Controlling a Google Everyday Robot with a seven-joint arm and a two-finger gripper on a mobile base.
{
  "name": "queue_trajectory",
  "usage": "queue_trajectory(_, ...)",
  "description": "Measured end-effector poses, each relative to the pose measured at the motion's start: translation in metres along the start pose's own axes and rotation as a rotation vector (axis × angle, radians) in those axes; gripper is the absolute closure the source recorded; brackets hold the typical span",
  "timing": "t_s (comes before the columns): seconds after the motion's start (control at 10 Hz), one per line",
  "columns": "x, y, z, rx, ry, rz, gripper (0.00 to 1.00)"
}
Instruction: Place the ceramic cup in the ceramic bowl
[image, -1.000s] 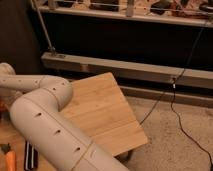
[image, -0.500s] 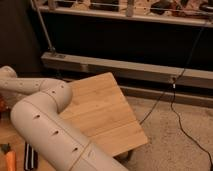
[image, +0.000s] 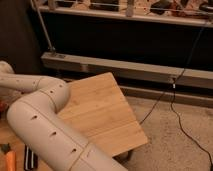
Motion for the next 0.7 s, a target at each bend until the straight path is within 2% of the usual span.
queue_trajectory(0.3,-0.012,-0.005,-0.018,0.048,-0.009,0.008,1.00)
queue_trajectory(0.7,-0.033,-0.001,-0.041,0.035,-0.053,-0.001,1.00)
